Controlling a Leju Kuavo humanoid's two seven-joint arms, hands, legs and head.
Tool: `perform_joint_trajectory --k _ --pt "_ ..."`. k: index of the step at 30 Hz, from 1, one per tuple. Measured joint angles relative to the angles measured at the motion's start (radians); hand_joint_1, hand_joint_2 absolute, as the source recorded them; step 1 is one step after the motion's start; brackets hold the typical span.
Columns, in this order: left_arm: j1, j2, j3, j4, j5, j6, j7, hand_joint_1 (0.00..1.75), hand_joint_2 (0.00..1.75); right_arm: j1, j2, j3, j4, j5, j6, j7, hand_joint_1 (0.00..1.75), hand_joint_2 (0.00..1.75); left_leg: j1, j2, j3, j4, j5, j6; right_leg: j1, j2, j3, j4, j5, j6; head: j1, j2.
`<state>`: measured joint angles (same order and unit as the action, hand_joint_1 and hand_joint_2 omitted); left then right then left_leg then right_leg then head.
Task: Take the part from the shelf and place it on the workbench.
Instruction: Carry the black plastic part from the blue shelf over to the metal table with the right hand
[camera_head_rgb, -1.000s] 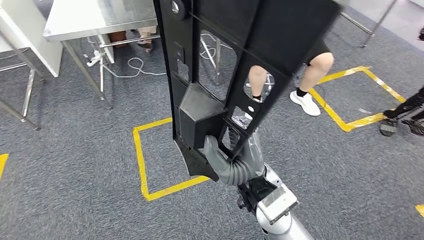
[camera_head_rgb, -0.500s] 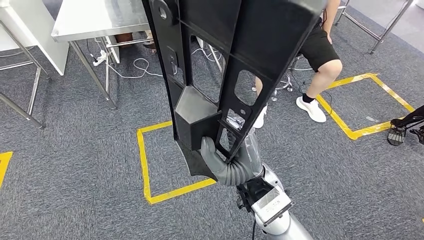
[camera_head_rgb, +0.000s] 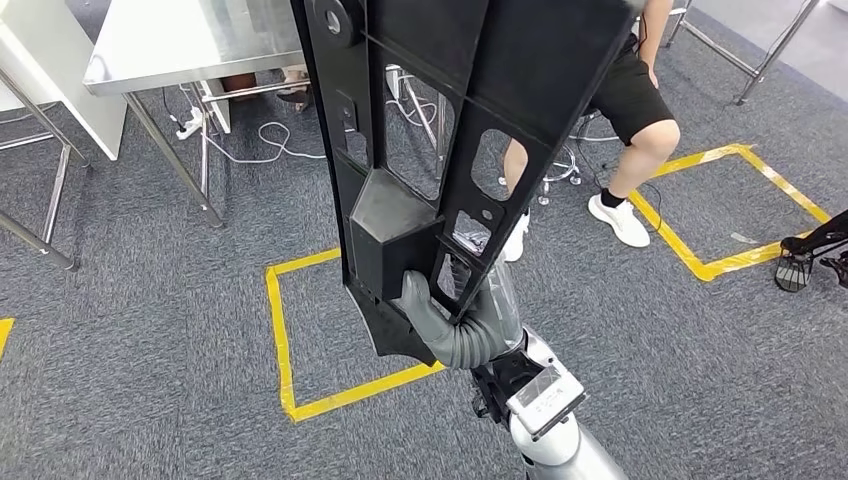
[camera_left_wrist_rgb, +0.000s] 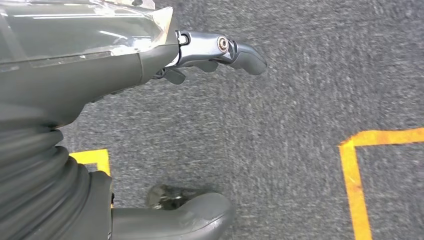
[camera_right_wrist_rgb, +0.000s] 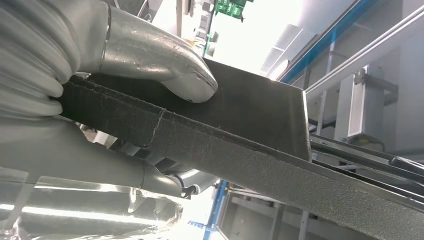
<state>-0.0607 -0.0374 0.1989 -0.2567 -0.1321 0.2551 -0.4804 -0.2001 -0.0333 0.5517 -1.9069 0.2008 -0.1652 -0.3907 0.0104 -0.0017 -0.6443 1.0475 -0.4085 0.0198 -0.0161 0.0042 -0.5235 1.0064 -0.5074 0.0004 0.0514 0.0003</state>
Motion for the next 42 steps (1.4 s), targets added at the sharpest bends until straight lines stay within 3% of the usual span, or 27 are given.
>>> perform_joint_trajectory --k 3,5,7,9,10,11,13,14,15,16,18,20,21,24,25,26,27,29,31,35,37,39,41,42 --pt "-0.001 0.001 0.002 0.000 -0.003 0.000 0.001 0.00 1.75 0.001 -0.003 0.000 0.001 -0.003 -0.002 -0.001 1.75 1.75 -0.007 0.000 0.022 -0.039 -0.014 0.016 0.005 -0.001 0.010 0.006 0.001 0.021 0.000 0.000" --pt "0.000 0.000 0.004 0.000 -0.004 0.001 0.001 0.00 1.75 0.000 -0.005 0.000 0.002 -0.004 -0.005 -0.002 1.75 1.75 -0.006 -0.003 0.042 -0.053 -0.015 0.028 0.007 -0.002 0.002 0.038 -0.012 0.028 0.001 0.000" --pt "0.000 -0.001 0.007 0.000 -0.004 0.002 0.001 0.00 1.75 -0.002 -0.007 0.000 0.003 -0.005 -0.008 -0.002 1.75 1.75 -0.005 -0.004 0.056 -0.057 -0.019 0.036 0.005 -0.002 -0.052 0.136 -0.055 0.019 0.003 0.000" --pt "0.000 -0.001 0.008 0.000 -0.006 0.006 0.001 0.00 1.75 0.000 -0.011 0.000 0.007 -0.007 -0.010 -0.003 1.75 1.75 -0.007 -0.005 0.061 -0.056 -0.028 0.039 0.004 -0.002 -0.136 0.256 -0.093 0.019 0.004 0.000" --pt "0.001 -0.002 0.009 0.000 -0.007 0.008 0.001 0.00 1.75 0.001 -0.013 0.000 0.009 -0.008 -0.012 -0.003 1.75 1.75 -0.008 -0.006 0.066 -0.056 -0.033 0.038 0.004 -0.002 -0.163 0.281 -0.092 0.025 0.004 0.000" --pt "0.002 -0.002 0.009 0.000 -0.008 0.011 0.001 0.00 1.75 0.002 -0.015 0.000 0.011 -0.009 -0.013 -0.003 1.75 1.75 -0.008 -0.008 0.072 -0.056 -0.039 0.036 0.004 -0.002 -0.170 0.267 -0.074 0.034 0.004 0.000" --pt "0.003 -0.004 0.010 0.000 -0.010 0.015 0.001 0.00 1.75 0.001 -0.018 0.001 0.013 -0.010 -0.015 -0.003 1.75 1.75 -0.008 -0.011 0.093 -0.055 -0.054 0.030 0.003 -0.003 -0.131 0.136 0.009 0.053 0.005 0.000" --pt "0.003 -0.004 0.010 0.000 -0.011 0.016 0.000 0.00 1.75 0.001 -0.019 0.001 0.015 -0.010 -0.015 -0.004 1.75 1.75 -0.009 -0.013 0.103 -0.054 -0.062 0.025 0.004 -0.004 -0.108 0.069 0.038 0.054 0.004 0.000" --pt "0.002 -0.004 0.012 0.000 -0.012 0.018 0.000 0.00 1.75 -0.001 -0.019 0.002 0.016 -0.011 -0.016 -0.004 1.75 1.75 -0.010 -0.013 0.109 -0.054 -0.070 0.019 0.007 -0.006 -0.090 0.023 0.052 0.047 0.004 0.000" --pt "0.002 -0.004 0.014 0.000 -0.011 0.019 0.000 0.00 1.75 -0.003 -0.019 0.003 0.018 -0.013 -0.017 -0.005 1.75 1.75 -0.012 -0.013 0.113 -0.053 -0.076 0.013 0.009 -0.007 -0.081 0.002 0.055 0.033 0.003 0.000" --pt "0.001 -0.003 0.018 0.000 -0.011 0.020 0.000 0.00 1.75 -0.007 -0.019 0.005 0.021 -0.016 -0.019 -0.005 1.75 1.75 -0.012 -0.010 0.117 -0.046 -0.084 0.001 0.009 -0.005 -0.071 0.000 0.049 0.004 0.001 0.000" --pt "0.000 -0.004 0.021 0.000 -0.010 0.020 -0.001 0.00 1.75 -0.010 -0.016 0.006 0.022 -0.020 -0.020 -0.005 1.75 1.75 -0.009 -0.006 0.107 -0.013 -0.093 -0.010 0.002 -0.004 -0.054 -0.004 0.051 -0.010 0.001 0.000" --pt "-0.001 -0.004 0.022 0.000 -0.009 0.021 -0.001 0.00 1.75 -0.012 -0.015 0.006 0.023 -0.022 -0.020 -0.005 1.75 1.75 -0.006 -0.004 0.086 0.024 -0.103 -0.016 -0.001 -0.003 -0.044 -0.005 0.048 -0.016 0.000 0.000" --pt "0.000 -0.004 0.028 0.000 -0.006 0.023 -0.002 0.00 1.75 -0.015 -0.011 0.009 0.028 -0.023 -0.020 -0.005 1.75 1.75 0.000 -0.002 -0.037 0.200 -0.161 -0.031 0.000 -0.003 -0.027 -0.006 0.030 -0.025 0.000 0.000" --pt "0.002 -0.004 0.031 0.000 -0.005 0.024 -0.003 0.00 1.75 -0.015 -0.010 0.010 0.030 -0.023 -0.019 -0.004 1.75 1.75 0.002 -0.002 -0.071 0.230 -0.176 -0.033 0.000 -0.002 -0.018 -0.006 0.022 -0.024 0.000 0.000" --pt "0.004 -0.004 0.033 0.000 -0.005 0.026 -0.003 0.00 1.75 -0.014 -0.010 0.011 0.033 -0.023 -0.019 -0.004 1.75 1.75 0.002 -0.002 -0.087 0.226 -0.173 -0.033 0.000 -0.001 -0.008 -0.006 0.013 -0.023 0.000 0.000" --pt "0.005 -0.004 0.035 0.000 -0.005 0.028 -0.003 0.00 1.75 -0.014 -0.010 0.012 0.035 -0.023 -0.019 -0.004 1.75 1.75 0.002 -0.001 -0.085 0.188 -0.147 -0.030 0.000 0.000 0.006 -0.006 0.003 -0.021 0.000 0.000" --pt "0.007 -0.004 0.038 0.000 -0.004 0.033 -0.003 0.00 1.75 -0.015 -0.007 0.013 0.039 -0.025 -0.019 -0.003 1.75 1.75 -0.001 -0.002 -0.054 0.065 -0.051 -0.018 0.002 0.000 0.035 -0.007 -0.019 -0.016 0.000 0.000" --pt "0.009 -0.003 0.041 0.001 -0.004 0.034 -0.004 0.00 1.75 -0.017 -0.003 0.015 0.043 -0.027 -0.017 -0.001 1.75 1.75 -0.010 -0.001 -0.028 -0.013 0.001 -0.004 0.004 0.003 0.048 -0.012 -0.039 -0.005 0.000 0.000" --pt "0.010 -0.003 0.045 0.002 -0.006 0.031 -0.009 0.00 1.75 -0.023 0.005 0.016 0.046 -0.028 -0.020 0.000 1.75 1.75 -0.016 -0.006 0.025 -0.049 -0.004 0.028 0.013 0.005 0.071 0.019 -0.040 0.023 0.002 0.000" --pt "0.009 -0.004 0.046 0.002 -0.011 0.029 -0.009 0.00 1.75 -0.026 0.006 0.015 0.046 -0.029 -0.023 -0.001 1.75 1.75 -0.015 -0.007 0.052 -0.057 -0.012 0.044 0.012 0.004 0.015 0.115 -0.052 0.025 0.004 0.000" --pt "0.008 -0.005 0.047 0.002 -0.015 0.029 -0.009 0.00 1.75 -0.024 0.005 0.013 0.046 -0.030 -0.025 -0.001 1.75 1.75 -0.017 -0.008 0.066 -0.057 -0.029 0.052 0.010 0.004 -0.079 0.232 -0.091 0.022 0.004 0.000" --pt "0.009 -0.008 0.047 0.002 -0.017 0.030 -0.008 0.00 1.75 -0.020 0.002 0.012 0.047 -0.031 -0.028 -0.001 1.75 1.75 -0.018 -0.012 0.086 -0.057 -0.049 0.051 0.009 0.004 -0.140 0.260 -0.118 0.027 0.005 0.000" --pt "0.009 -0.010 0.047 0.002 -0.018 0.032 -0.008 0.00 1.75 -0.019 0.002 0.012 0.047 -0.033 -0.029 -0.001 1.75 1.75 -0.019 -0.015 0.101 -0.057 -0.061 0.050 0.009 0.004 -0.144 0.225 -0.103 0.034 0.005 0.000"
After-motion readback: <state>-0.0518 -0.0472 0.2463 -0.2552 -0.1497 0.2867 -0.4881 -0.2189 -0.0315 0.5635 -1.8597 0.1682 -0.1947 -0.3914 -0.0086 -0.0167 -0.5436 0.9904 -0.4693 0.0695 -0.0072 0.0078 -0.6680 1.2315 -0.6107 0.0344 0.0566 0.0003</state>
